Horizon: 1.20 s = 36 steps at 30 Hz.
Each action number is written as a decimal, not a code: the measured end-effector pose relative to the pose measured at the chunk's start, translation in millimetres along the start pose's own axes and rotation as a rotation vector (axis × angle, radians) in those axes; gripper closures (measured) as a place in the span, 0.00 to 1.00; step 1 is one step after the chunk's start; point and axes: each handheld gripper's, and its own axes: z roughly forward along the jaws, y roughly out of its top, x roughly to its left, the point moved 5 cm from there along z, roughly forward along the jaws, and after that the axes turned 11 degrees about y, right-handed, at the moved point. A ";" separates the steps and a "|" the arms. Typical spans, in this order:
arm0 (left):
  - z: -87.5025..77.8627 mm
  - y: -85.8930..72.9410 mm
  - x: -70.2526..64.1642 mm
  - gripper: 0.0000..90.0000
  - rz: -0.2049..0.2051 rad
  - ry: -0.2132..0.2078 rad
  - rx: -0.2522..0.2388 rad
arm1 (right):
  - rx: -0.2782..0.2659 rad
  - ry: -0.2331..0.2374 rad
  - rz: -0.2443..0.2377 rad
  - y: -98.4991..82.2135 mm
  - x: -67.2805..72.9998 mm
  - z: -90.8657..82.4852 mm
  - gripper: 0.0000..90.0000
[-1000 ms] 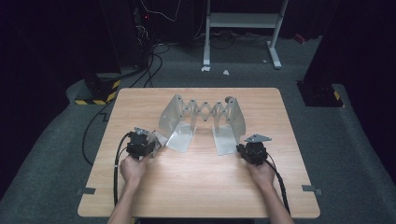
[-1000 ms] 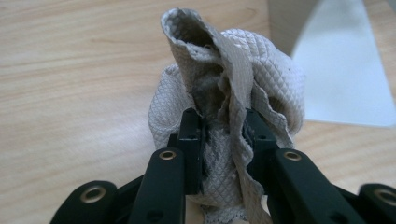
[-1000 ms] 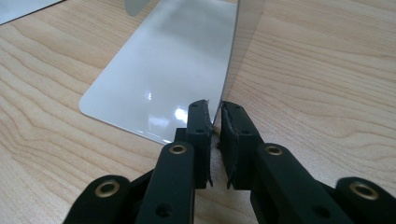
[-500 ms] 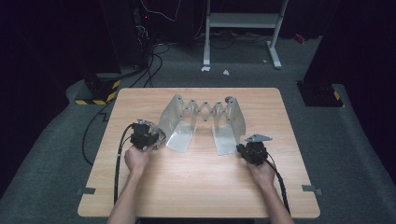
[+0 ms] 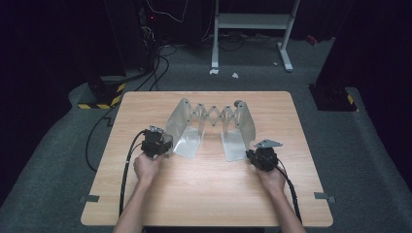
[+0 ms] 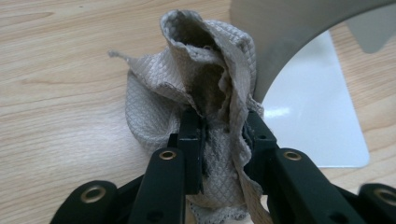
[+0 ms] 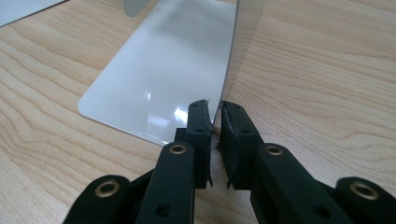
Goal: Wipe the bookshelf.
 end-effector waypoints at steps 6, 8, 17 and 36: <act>-1.4 -0.1 -6.2 0.81 0.018 -0.015 -0.002 | 0.001 -0.010 -0.008 0.1 0.9 0.3 0.91; -2.1 0.1 -8.3 0.81 0.022 -0.024 -0.005 | 0.002 -0.016 -0.012 0.1 1.2 0.3 0.91; -13.3 5.1 -11.9 0.81 0.015 -0.046 -0.043 | 0.001 -0.021 -0.019 0.2 1.6 0.5 0.91; -50.7 30.5 -19.6 0.81 0.073 -0.077 -0.138 | 0.003 -0.023 -0.021 0.1 1.7 0.4 0.91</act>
